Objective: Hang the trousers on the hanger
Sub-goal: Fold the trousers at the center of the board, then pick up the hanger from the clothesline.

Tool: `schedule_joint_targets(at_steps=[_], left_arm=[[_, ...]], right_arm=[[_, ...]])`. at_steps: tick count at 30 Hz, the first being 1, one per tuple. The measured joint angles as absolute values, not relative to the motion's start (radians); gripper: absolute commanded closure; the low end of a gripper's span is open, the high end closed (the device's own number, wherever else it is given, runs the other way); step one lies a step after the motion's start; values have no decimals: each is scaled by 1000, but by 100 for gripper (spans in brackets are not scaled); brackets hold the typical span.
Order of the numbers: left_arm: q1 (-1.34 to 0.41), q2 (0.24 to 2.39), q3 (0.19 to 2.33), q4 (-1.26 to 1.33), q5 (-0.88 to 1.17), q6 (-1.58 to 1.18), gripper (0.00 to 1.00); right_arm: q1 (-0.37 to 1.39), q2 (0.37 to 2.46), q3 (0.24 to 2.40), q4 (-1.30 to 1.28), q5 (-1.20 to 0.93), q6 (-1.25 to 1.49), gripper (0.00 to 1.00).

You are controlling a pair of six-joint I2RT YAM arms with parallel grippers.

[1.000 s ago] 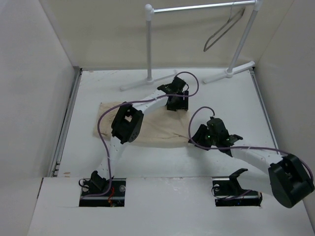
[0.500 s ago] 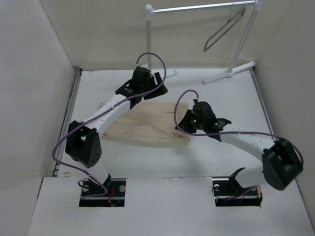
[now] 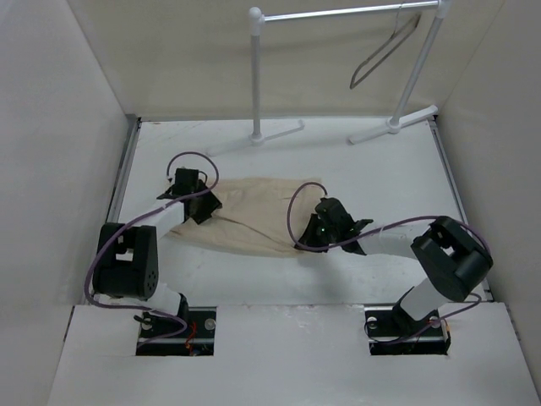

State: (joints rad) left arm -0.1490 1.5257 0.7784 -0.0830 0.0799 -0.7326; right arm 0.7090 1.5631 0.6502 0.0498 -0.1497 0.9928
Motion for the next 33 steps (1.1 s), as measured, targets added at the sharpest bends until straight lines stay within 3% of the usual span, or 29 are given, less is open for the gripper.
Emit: schedule_joint_targets(at_steps=[3, 8, 13, 20, 23, 25, 27, 30, 32, 33], left_arm=[[-94, 1499, 762, -57, 68, -739, 54], [-75, 1438, 759, -62, 54, -750, 50], [-80, 1328, 759, -94, 43, -758, 50], [-103, 1287, 760, -166, -29, -765, 50], [-124, 1287, 760, -187, -51, -764, 52], [-122, 1287, 760, -201, -63, -765, 53], [-113, 1285, 760, -216, -77, -764, 57], [-110, 1266, 760, -243, -101, -767, 82], [-123, 1247, 773, -269, -114, -765, 89], [-135, 1242, 790, -283, -121, -764, 90]], right_arm=[[709, 1566, 650, 70, -145, 995, 82], [707, 1492, 650, 28, -135, 998, 61], [676, 1346, 653, 5, -135, 989, 63], [582, 1481, 646, 8, -128, 988, 76], [560, 1481, 638, -8, -129, 990, 66], [555, 1440, 644, -38, -133, 979, 50], [548, 1368, 678, -109, -140, 958, 33], [516, 1257, 805, -211, -162, 904, 25], [474, 1208, 921, -247, -183, 861, 32], [448, 1196, 979, -257, -192, 841, 46]])
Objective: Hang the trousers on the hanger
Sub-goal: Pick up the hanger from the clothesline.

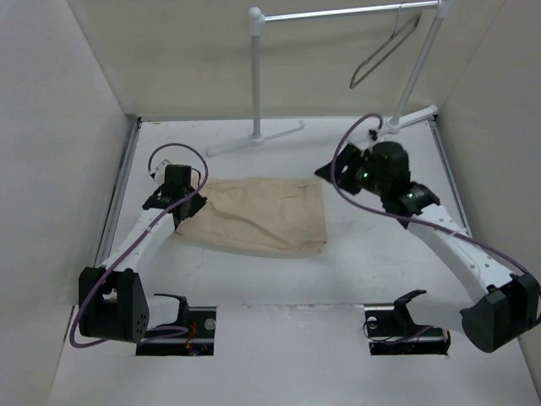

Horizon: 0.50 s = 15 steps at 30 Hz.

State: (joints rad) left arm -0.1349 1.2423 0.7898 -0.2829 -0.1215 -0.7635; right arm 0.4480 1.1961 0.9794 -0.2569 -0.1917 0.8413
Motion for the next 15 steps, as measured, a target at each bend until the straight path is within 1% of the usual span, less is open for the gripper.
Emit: schedule_joint_targets(at_steps=[2, 3, 4, 6, 7, 8, 11, 12, 13, 15], left_arm=[[-172, 1242, 839, -298, -138, -760, 91], [-199, 1243, 867, -299, -144, -759, 90], [-225, 1244, 890, -298, -149, -757, 89], [-290, 1253, 941, -293, -163, -752, 87], [-323, 1261, 961, -287, -168, -749, 86], [-352, 1272, 977, -281, -173, -748, 85], [-426, 1312, 995, -264, -181, -742, 82], [-446, 1328, 995, -262, -182, -741, 81], [-461, 1343, 995, -262, -184, -741, 80], [-485, 1371, 995, -258, -184, -741, 78]], right_arm=[[379, 1195, 1108, -269, -214, 806, 74], [337, 1208, 1180, -273, -223, 794, 83], [300, 1226, 1244, -275, -233, 783, 86], [223, 1281, 1384, -275, -249, 773, 85], [191, 1309, 1441, -273, -252, 769, 82], [156, 1341, 1502, -273, -258, 768, 75], [65, 1454, 1678, -274, -274, 785, 42], [41, 1499, 1738, -273, -284, 792, 37], [22, 1544, 1790, -270, -292, 800, 34], [-11, 1641, 1897, -270, -308, 812, 32]])
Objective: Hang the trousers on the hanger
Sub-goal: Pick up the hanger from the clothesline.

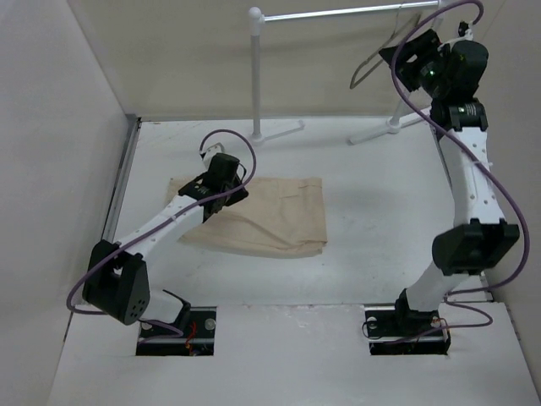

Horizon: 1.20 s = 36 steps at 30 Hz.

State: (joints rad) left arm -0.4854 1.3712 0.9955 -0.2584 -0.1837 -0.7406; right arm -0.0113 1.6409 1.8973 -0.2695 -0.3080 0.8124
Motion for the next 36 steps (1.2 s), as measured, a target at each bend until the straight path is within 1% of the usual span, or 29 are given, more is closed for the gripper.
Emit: schedule_joint_targets(at_steps=[4, 9, 15, 23, 26, 27, 31, 33, 36], left_arm=[[-512, 1405, 995, -253, -177, -739, 76], [-517, 1429, 995, -234, -160, -737, 76], [-525, 1471, 996, -220, -144, -734, 76], [-536, 1497, 996, -210, -130, -733, 76], [-535, 1497, 997, -206, -130, -732, 76], [-535, 1497, 997, -206, -130, -731, 76], [-535, 1497, 997, -206, -130, -728, 76], [-535, 1497, 997, -206, -130, -726, 76], [-532, 1497, 997, -206, -130, -723, 76]], right_arm=[[-31, 1817, 2046, -281, -341, 841, 34], [-31, 1950, 2128, -294, -420, 868, 38], [-31, 1964, 2135, -265, -485, 897, 38], [-25, 1993, 2156, -212, -509, 964, 39], [-16, 2035, 2180, -203, -511, 982, 41], [-12, 2053, 2195, -200, -513, 988, 42], [4, 2115, 2234, -178, -516, 1017, 54], [11, 2127, 2234, -166, -520, 1027, 61], [20, 2131, 2234, -151, -527, 1041, 68]])
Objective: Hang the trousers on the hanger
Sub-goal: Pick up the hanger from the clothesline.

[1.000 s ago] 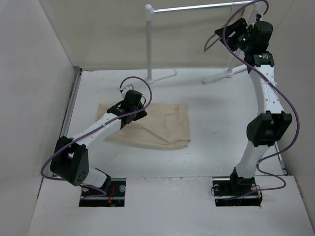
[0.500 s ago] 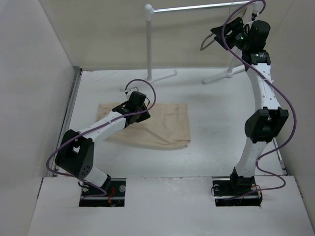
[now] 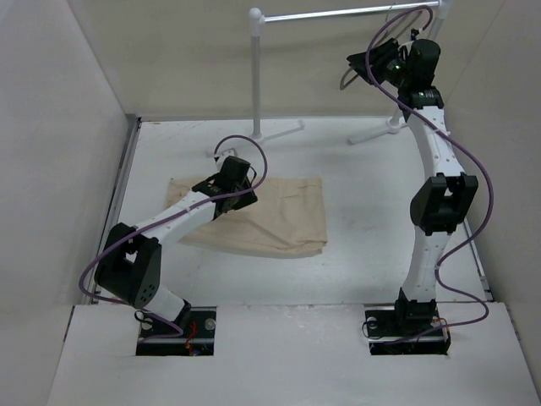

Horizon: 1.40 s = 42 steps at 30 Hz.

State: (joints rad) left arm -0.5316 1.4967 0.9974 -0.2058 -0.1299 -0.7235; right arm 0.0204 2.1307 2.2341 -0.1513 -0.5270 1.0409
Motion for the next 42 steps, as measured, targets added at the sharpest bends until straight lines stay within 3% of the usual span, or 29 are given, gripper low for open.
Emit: schedule_joint_targets(at_steps=[16, 31, 42], left_arm=[[-536, 1497, 1020, -205, -128, -722, 75], [-570, 1497, 1238, -221, -93, -688, 67], [-643, 1536, 1303, -218, -79, -663, 67]], right_arm=[[22, 2063, 2239, -128, -583, 1055, 73], [22, 1876, 1886, -71, -598, 1026, 76], [20, 1872, 1895, 19, -678, 1072, 80]])
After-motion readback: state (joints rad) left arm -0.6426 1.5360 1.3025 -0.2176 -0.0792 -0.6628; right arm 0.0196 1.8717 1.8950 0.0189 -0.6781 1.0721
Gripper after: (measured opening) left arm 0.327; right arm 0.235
